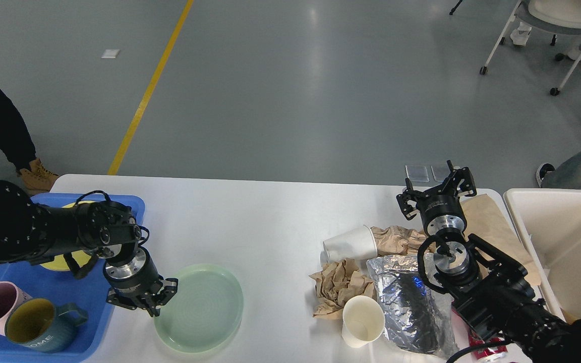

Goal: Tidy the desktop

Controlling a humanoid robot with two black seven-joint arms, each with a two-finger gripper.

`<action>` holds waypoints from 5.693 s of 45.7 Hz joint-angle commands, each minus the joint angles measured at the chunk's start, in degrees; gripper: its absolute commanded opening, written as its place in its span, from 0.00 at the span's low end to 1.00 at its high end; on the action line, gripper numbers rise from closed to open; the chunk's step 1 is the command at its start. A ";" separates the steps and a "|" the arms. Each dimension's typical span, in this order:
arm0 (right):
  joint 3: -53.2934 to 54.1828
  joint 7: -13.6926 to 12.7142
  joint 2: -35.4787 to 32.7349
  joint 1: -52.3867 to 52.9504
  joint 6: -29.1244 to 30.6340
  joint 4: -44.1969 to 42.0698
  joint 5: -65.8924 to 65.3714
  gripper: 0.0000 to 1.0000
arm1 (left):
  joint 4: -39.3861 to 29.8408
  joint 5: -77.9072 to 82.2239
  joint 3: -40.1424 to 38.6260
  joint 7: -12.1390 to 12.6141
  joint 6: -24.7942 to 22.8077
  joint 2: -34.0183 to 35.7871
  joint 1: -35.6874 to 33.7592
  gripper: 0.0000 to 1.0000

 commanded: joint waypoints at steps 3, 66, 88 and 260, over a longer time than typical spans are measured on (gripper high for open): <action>0.00 0.00 0.00 0.00 0.00 0.00 0.07 1.00 | 1.62 -3.24 -1.20 0.09 0.26 7.03 -2.24 0.00; 0.00 0.00 0.00 0.00 0.00 0.00 -0.02 1.00 | 20.17 -3.42 -13.16 6.42 5.36 25.41 4.79 0.00; 0.00 0.00 0.00 0.00 0.00 0.00 -0.02 1.00 | 20.17 -3.42 -15.01 6.77 6.68 23.74 8.04 0.00; 0.00 0.00 0.00 0.00 0.00 0.00 -0.02 1.00 | 35.20 -4.12 -104.30 -22.06 16.70 10.91 23.42 0.96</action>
